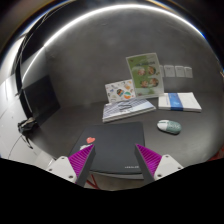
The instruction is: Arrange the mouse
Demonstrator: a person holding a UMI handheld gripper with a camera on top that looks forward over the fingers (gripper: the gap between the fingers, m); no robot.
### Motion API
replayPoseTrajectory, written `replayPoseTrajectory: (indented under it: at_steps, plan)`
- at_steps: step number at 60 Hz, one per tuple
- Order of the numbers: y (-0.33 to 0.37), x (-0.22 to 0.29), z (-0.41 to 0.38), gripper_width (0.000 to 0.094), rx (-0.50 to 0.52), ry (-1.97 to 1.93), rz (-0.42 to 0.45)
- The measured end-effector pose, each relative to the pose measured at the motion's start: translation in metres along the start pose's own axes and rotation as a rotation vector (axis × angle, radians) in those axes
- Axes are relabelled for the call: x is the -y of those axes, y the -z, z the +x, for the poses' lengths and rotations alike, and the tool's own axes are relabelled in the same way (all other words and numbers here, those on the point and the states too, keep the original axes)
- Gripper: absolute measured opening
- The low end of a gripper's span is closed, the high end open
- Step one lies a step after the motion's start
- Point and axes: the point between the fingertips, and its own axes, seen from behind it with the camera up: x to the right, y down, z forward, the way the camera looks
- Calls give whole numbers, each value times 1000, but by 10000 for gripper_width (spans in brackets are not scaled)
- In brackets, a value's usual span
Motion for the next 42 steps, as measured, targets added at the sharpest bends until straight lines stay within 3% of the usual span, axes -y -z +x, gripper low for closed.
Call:
replayPoseTrajectory:
  at_steps: [13, 26, 36, 42]
  plan:
    - [-7, -15, 53, 817, -217, -10, -44]
    - [-19, -14, 167, 816, -450, 100, -61]
    - [-50, -7, 234, 815, -487, 160, -104]
    - [-73, 5, 248, 813, -408, 142, -97]
